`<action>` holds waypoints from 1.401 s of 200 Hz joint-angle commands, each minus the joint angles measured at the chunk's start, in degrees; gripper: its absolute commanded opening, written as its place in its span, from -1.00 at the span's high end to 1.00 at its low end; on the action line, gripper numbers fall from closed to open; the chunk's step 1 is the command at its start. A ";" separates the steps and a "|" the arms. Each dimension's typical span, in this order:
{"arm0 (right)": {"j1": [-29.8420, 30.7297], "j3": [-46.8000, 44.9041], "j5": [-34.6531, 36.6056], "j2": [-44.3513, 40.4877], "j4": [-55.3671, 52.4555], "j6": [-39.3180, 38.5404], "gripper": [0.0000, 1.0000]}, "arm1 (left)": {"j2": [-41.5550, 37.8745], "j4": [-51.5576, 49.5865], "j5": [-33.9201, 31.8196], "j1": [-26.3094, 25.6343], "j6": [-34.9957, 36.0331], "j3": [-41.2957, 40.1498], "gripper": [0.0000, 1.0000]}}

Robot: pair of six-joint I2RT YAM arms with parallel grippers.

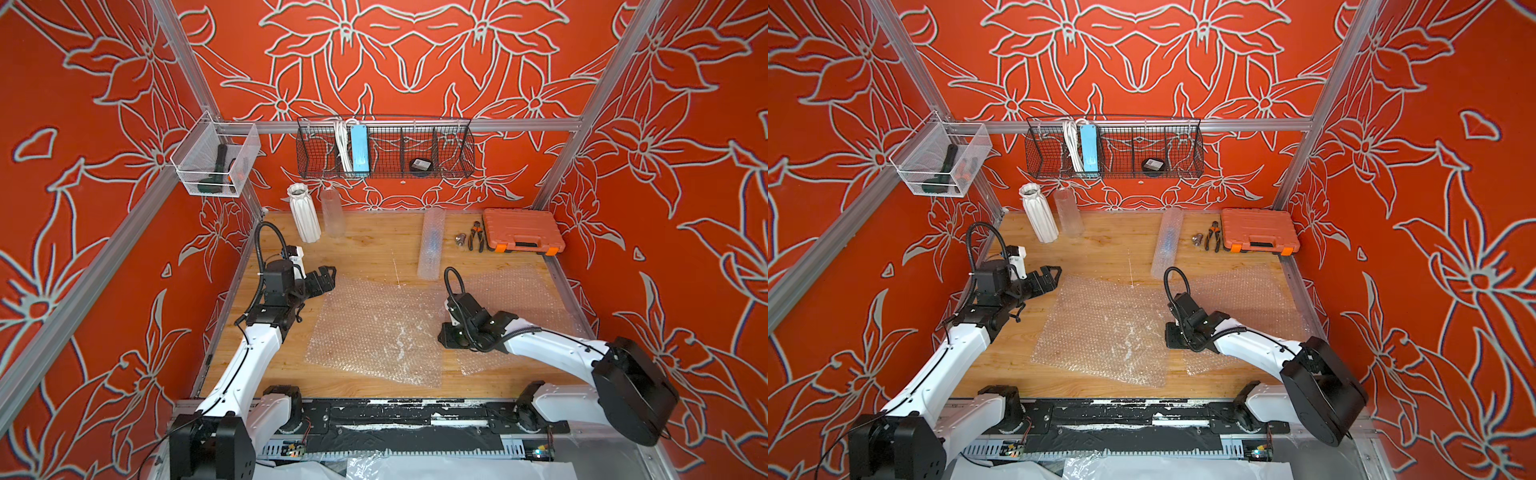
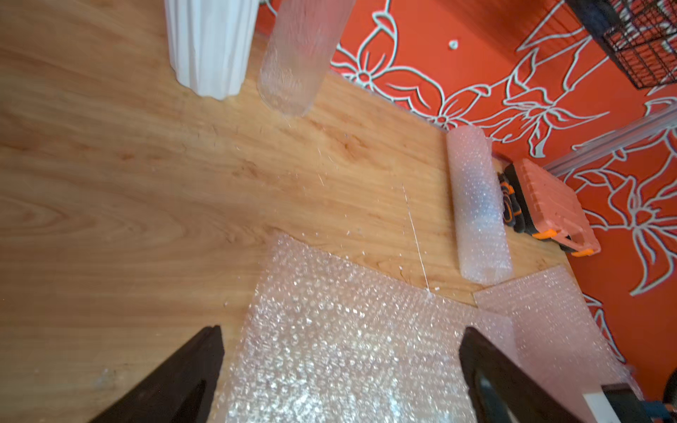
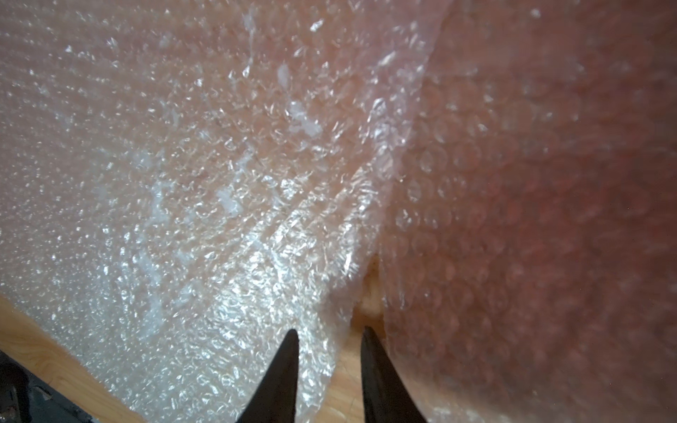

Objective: Unwrap the vase from the bubble wrap
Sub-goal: Move the bubble wrap onto the bubble wrap.

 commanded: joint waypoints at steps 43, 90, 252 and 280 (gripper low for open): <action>-0.21 -1.28 -1.13 2.94 3.42 2.92 0.42 | -2.89 2.04 2.02 -5.51 -6.39 -6.96 -0.92; -0.24 -1.68 -2.00 3.25 5.10 2.75 0.81 | -2.75 -0.49 2.71 -5.74 -4.96 -5.95 -0.93; -5.93 19.15 19.69 -15.79 -36.58 -14.99 1.00 | -4.34 -7.44 -2.65 -5.74 2.99 -2.64 -0.95; -9.40 21.91 25.06 -18.72 -41.71 -16.99 1.00 | -4.60 -7.71 -3.15 -5.72 3.02 -2.70 -0.95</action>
